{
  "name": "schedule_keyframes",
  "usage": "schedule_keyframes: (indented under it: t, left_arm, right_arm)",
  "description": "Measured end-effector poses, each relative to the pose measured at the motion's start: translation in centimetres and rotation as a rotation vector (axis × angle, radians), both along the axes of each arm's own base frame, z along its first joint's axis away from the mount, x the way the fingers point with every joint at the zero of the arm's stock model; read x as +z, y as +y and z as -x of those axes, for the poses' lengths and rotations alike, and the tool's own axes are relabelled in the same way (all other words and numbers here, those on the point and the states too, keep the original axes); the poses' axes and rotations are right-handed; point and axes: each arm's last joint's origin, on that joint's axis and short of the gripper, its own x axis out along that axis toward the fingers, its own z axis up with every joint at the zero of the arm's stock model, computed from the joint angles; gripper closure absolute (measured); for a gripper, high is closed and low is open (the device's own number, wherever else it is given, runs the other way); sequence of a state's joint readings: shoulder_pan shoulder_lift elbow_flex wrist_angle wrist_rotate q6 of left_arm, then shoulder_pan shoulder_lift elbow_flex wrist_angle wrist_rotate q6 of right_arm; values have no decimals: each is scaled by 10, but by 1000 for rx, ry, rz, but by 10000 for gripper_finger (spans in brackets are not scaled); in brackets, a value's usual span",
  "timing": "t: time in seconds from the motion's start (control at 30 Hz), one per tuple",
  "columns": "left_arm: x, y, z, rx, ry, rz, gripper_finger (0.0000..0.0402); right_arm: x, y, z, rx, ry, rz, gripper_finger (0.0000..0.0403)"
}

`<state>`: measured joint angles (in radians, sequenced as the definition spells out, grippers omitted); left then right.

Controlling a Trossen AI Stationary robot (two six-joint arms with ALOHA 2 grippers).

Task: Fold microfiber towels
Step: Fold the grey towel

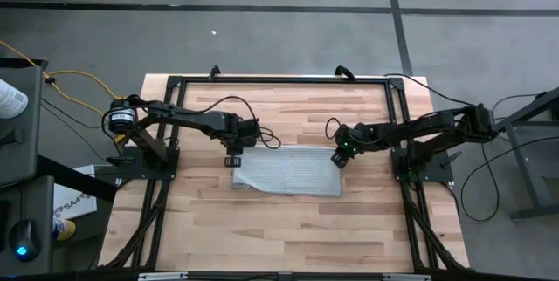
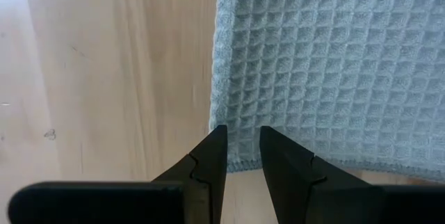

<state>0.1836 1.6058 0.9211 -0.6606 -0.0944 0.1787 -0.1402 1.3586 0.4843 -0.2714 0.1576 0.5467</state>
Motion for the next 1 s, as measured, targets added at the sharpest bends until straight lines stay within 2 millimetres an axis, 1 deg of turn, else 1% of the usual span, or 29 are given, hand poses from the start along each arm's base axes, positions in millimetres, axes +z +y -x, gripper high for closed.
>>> schedule_keyframes:
  t: [0.43,0.57,0.83,0.93,1.0]
  left_arm:
    - [1,1,-3,-13,-25,-33,316]
    - [-3,6,1,5,-11,-67,316]
    - [-18,27,18,131,-18,69,316]
    - [-19,28,19,123,-38,153,315]
    - [-19,28,18,101,-48,173,316]
  right_arm:
    - [0,1,0,13,-7,-24,233]
    - [0,1,0,13,-7,-25,233]
    - [0,1,-1,15,-9,-26,233]
    - [0,1,-1,15,-12,-26,233]
    - [0,1,-1,15,-14,-26,233]
